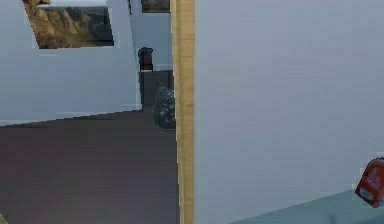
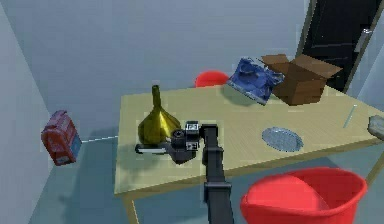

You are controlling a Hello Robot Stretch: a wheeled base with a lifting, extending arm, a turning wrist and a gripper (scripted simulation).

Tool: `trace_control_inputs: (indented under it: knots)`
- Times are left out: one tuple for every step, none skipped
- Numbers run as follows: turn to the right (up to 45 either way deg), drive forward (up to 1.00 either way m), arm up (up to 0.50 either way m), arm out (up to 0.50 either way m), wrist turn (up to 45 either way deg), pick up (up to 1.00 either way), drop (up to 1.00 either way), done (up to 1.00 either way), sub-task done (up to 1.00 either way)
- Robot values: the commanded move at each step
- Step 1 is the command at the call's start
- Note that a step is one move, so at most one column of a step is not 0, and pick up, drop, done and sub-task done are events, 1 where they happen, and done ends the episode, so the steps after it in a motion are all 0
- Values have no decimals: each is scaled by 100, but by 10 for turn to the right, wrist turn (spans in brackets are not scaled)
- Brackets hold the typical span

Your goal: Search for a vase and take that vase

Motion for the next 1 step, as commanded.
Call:
trace_control_inputs:
  knots:
    - [0,0,0,0,0,0,0,100,0]
